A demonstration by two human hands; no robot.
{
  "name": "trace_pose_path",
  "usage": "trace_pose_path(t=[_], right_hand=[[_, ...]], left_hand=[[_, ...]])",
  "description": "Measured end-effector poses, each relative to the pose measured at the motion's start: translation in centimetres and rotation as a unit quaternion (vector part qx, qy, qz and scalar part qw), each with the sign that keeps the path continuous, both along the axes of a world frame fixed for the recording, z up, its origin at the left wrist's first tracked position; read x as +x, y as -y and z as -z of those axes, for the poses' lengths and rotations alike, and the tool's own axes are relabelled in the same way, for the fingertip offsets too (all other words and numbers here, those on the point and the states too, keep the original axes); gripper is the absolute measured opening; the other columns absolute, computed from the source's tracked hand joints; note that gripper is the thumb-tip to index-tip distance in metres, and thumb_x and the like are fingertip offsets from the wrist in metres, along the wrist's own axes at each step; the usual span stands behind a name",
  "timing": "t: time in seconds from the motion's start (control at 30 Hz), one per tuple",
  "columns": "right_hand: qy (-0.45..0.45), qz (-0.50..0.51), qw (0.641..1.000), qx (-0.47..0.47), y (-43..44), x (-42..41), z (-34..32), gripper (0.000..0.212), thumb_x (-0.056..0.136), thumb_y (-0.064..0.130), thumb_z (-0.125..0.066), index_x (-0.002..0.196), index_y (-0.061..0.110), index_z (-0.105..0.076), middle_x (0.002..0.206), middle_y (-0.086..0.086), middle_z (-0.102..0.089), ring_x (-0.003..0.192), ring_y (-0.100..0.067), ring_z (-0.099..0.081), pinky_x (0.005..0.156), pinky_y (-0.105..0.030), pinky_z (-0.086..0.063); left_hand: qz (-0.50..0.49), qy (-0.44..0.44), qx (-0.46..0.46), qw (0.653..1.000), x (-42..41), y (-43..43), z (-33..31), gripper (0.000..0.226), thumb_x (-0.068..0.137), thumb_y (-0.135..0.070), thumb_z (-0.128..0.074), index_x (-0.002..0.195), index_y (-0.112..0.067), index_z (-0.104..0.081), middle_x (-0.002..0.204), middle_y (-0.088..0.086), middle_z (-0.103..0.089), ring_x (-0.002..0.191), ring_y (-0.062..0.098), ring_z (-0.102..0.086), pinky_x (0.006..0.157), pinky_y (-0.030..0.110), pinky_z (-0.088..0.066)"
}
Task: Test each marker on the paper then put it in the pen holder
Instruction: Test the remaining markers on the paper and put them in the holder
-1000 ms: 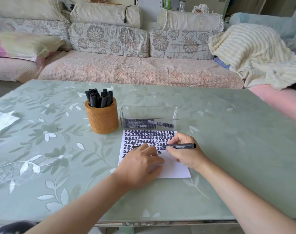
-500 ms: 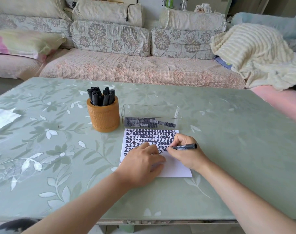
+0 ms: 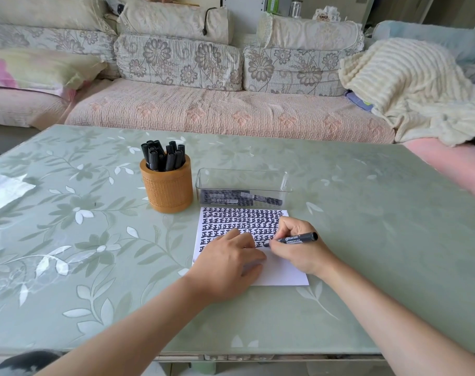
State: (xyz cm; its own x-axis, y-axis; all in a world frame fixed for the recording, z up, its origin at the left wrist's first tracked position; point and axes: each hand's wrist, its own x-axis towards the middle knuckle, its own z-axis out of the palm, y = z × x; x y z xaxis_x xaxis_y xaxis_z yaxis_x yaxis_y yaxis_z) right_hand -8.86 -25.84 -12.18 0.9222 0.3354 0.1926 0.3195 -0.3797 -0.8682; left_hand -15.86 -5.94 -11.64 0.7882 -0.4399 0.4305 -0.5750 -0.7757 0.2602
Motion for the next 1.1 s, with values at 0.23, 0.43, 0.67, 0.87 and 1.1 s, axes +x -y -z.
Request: trace_pose_path(t=[0.23, 0.43, 0.67, 0.87, 1.1], right_hand=[[0.003, 0.010, 1.000, 0.009, -0.1, 0.0, 0.0, 0.020, 0.069, 0.013, -0.064, 0.065, 0.013, -0.044, 0.060, 0.002, -0.045, 0.057, -0.013, -0.039, 0.056, -0.031, -0.029], [-0.010, -0.013, 1.000, 0.002, 0.0, -0.2, -0.2, 0.020, 0.071, 0.013, -0.067, 0.065, 0.014, -0.048, 0.058, 0.011, -0.048, 0.057, -0.011, -0.041, 0.056, -0.030, -0.032], [-0.016, -0.003, 1.000, -0.008, -0.2, -0.2, -0.5, 0.019, 0.065, 0.014, -0.064, 0.062, 0.014, -0.046, 0.060, 0.002, -0.047, 0.057, -0.013, -0.040, 0.055, -0.031, -0.029], [-0.076, 0.038, 0.991, 0.100, -0.1, -0.5, -1.3, 0.015, 0.070, 0.011, -0.063, 0.065, 0.018, -0.050, 0.055, -0.003, -0.049, 0.045, -0.014, -0.040, 0.046, -0.026, -0.029], [-0.009, 0.027, 0.999, 0.043, -0.5, -0.6, -3.3, 0.022, 0.088, 0.000, -0.065, 0.093, 0.019, -0.073, 0.062, 0.017, -0.061, 0.054, -0.003, -0.051, 0.057, -0.016, -0.041]], left_hand=[[0.001, 0.004, 0.002, 1.000, 0.0, 0.0, -0.1, 0.014, 0.087, -0.036, -0.056, 0.092, -0.034, -0.069, 0.086, -0.011, -0.054, 0.077, 0.016, -0.048, 0.058, 0.025, -0.036], [0.002, -0.001, -0.002, 1.000, 0.1, 0.0, 0.1, 0.014, 0.087, -0.037, -0.056, 0.093, -0.034, -0.069, 0.087, -0.011, -0.053, 0.078, 0.015, -0.048, 0.057, 0.028, -0.041], [0.006, -0.001, -0.002, 1.000, 0.1, 0.0, 0.1, 0.014, 0.087, -0.036, -0.057, 0.094, -0.035, -0.069, 0.087, -0.011, -0.053, 0.078, 0.015, -0.048, 0.058, 0.026, -0.039], [0.019, -0.011, 0.007, 1.000, 0.4, -0.4, 0.0, 0.014, 0.088, -0.034, -0.055, 0.094, -0.033, -0.068, 0.088, -0.009, -0.054, 0.078, 0.016, -0.048, 0.058, 0.029, -0.045], [-0.046, -0.019, -0.040, 0.998, 2.0, -2.7, -1.3, 0.018, 0.090, -0.023, -0.054, 0.104, -0.024, -0.065, 0.091, -0.008, -0.056, 0.088, 0.014, -0.051, 0.066, 0.028, -0.043]])
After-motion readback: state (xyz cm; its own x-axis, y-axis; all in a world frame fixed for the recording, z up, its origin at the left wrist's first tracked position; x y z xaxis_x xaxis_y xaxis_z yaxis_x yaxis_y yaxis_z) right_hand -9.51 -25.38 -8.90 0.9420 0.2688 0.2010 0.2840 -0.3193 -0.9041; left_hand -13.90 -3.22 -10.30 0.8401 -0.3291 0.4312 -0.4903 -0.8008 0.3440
